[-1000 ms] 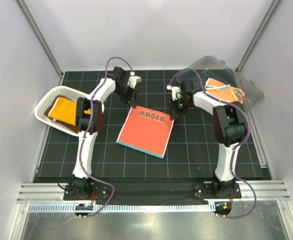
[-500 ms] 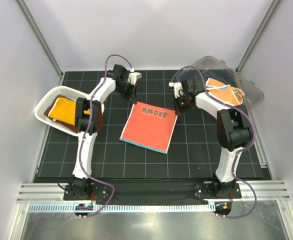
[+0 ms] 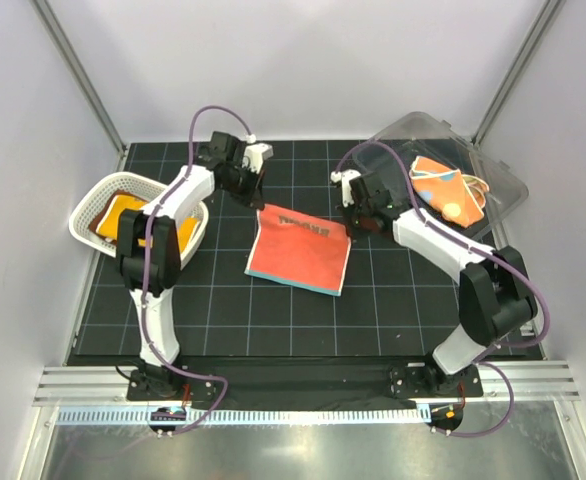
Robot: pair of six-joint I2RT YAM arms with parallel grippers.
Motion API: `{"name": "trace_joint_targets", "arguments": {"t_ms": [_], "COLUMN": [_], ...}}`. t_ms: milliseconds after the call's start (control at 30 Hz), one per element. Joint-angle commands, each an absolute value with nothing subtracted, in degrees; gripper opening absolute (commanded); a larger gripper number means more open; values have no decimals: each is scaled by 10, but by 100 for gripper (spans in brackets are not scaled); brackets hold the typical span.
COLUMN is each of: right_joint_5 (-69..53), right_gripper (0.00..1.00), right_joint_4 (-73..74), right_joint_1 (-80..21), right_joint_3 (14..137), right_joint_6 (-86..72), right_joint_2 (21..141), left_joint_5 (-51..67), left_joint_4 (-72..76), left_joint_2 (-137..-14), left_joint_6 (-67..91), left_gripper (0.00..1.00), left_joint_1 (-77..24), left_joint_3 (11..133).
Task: Fold and stack the towels
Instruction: Fold the towel
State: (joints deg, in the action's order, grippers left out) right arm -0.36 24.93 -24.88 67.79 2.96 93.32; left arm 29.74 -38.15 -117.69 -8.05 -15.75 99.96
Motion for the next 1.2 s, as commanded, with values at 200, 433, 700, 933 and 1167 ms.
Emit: {"name": "trace_joint_targets", "arguments": {"t_ms": [200, 433, 700, 933, 1167], "right_joint_5": [48, 15, -33, -67, -62], "right_gripper": [1, 1, 1, 2, 9], "right_joint_4": [269, 258, 228, 187, 189], "right_joint_1": [-314, -322, -327, -333, -334], "right_joint_3": [575, 534, 476, 431, 421], "right_joint_6": [-54, -90, -147, -178, -175], "right_joint_2": [834, 794, 769, 751, 746], "left_joint_5": [252, 227, 225, 209, 191], "left_joint_4": [-340, -321, -322, -333, -339], "left_joint_2": [-1062, -991, -955, -963, -954], "left_joint_6": [-70, -51, -42, -33, -29], "left_gripper": [0, 0, 1, 4, 20], "left_joint_1": [-159, -168, -172, -185, -192], "left_joint_3": [837, 754, 694, 667, 659]}}
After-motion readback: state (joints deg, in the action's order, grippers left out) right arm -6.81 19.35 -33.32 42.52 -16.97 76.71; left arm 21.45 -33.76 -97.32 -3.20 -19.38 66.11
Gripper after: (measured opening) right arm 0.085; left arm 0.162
